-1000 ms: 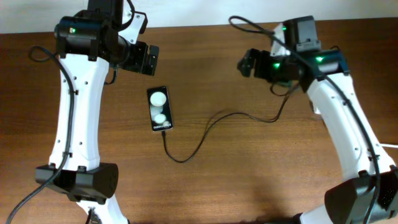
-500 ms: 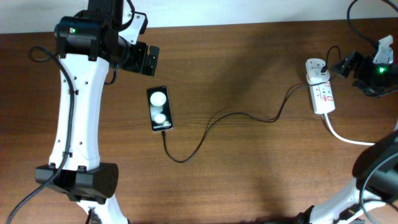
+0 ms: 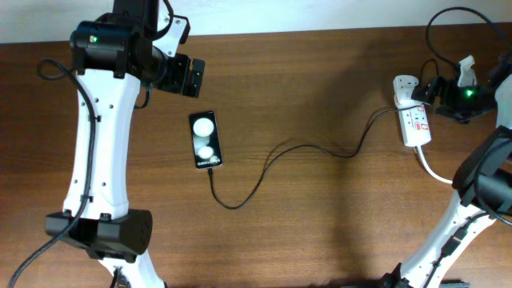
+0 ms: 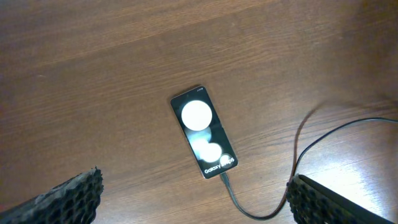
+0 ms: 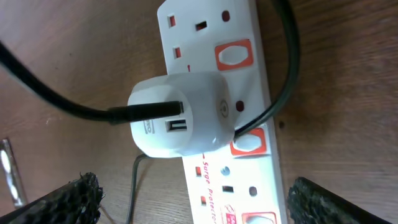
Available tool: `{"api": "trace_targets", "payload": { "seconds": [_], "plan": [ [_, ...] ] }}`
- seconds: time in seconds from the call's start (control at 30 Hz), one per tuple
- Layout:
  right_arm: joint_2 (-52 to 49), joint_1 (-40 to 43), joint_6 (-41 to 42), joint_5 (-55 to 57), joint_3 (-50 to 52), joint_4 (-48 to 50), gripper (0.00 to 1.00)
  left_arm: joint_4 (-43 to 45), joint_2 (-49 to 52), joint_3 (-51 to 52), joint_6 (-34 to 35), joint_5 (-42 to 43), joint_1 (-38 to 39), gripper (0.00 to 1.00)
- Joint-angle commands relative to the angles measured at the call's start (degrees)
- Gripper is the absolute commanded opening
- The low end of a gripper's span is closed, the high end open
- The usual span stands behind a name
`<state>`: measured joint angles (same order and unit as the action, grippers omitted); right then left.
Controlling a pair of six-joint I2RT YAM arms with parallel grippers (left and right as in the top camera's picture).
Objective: Plug charger to phone and switch on socket
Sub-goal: 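Press the red socket switch beside the adapter with the right gripper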
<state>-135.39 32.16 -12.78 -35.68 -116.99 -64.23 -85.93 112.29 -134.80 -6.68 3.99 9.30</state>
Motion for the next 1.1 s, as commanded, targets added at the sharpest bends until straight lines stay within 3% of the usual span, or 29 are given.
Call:
{"api": "trace_targets", "payload": {
  "seconds": [0.0,0.17,0.63,1.07],
  "plan": [
    [-1.57,-1.46,-3.32,-3.54,-1.31,0.81,0.99,0.11,-0.39,-0.42,-0.94,-0.61,-0.20,0.99],
    [-2.05,-5.14,-0.26,-2.05,-1.31,3.61,0.99,0.11,-0.39,-0.42,-0.92,-0.61,-0.20,0.99],
    [-2.05,-5.11,1.09,4.90,-1.31,2.62,0.99,0.11,-0.39,-0.42,-0.92,-0.61,-0.20,0.99],
    [-2.10,-5.27,2.80,1.38,-1.25,2.29,0.99,0.11,-0.39,-0.42,-0.92,-0.61,-0.20,0.99]
  ]
}}
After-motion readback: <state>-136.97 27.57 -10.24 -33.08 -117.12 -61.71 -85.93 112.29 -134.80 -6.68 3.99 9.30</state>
